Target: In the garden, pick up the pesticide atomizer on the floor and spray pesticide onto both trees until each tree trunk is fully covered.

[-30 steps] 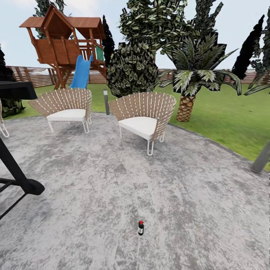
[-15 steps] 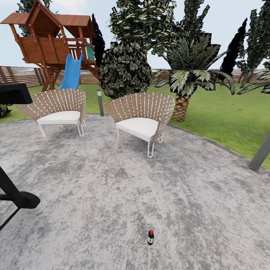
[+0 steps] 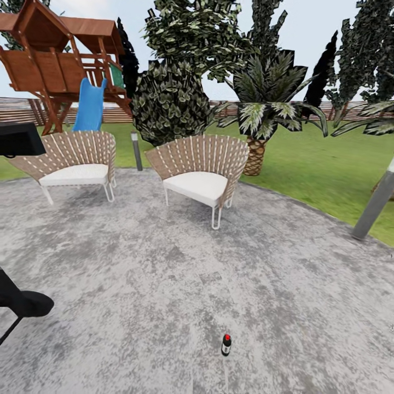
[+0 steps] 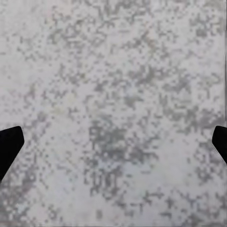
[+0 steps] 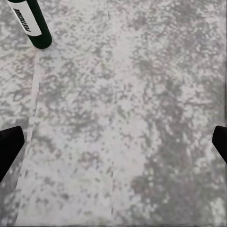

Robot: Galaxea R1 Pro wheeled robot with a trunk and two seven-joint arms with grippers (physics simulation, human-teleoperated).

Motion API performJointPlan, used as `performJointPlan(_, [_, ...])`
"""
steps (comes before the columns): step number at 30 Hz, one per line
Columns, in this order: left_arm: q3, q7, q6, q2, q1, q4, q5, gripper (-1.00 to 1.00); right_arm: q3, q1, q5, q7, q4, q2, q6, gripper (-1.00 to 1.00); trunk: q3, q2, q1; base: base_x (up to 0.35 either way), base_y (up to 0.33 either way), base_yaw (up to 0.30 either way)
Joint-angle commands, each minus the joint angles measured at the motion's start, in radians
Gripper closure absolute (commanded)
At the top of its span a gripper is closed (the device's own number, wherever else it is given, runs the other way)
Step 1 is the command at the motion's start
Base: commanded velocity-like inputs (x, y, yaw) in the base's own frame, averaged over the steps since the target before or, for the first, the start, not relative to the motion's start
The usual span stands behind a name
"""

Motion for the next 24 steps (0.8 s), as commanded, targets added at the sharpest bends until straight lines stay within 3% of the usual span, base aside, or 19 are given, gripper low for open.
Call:
performJointPlan(1, [-0.001,-0.001,-0.003,0.000,0.000,0.000,0.009,-1.00,-0.001,-0.001,0.000,0.000,0.001,0.000,-0.003,-1.00,-0.001,0.000,0.000,0.000,0.058,-0.261])
performJointPlan(24, [-0.001,-0.001,-0.003,0.001,0.000,-0.002,0.009,-1.00,-0.001,-0.001,0.001,0.000,0.001,0.000,-0.002,-1.00,-0.001,0.000,0.000,0.000,0.007,-0.266])
